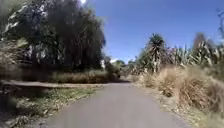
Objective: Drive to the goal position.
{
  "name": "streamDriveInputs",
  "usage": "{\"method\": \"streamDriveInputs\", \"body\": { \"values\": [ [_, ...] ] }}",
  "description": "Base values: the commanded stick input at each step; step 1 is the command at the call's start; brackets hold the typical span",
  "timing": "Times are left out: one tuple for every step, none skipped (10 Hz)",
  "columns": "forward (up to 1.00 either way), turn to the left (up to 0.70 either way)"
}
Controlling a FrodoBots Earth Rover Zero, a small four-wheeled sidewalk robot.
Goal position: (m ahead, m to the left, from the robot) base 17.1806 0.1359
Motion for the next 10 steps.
{"method": "streamDriveInputs", "body": {
  "values": [
    [0.85, 0.00],
    [0.85, 0.00],
    [0.85, 0.00],
    [0.85, 0.00],
    [0.85, 0.00],
    [0.85, 0.00],
    [0.85, 0.00],
    [0.85, 0.00],
    [0.85, 0.00],
    [0.85, 0.00]
  ]
}}
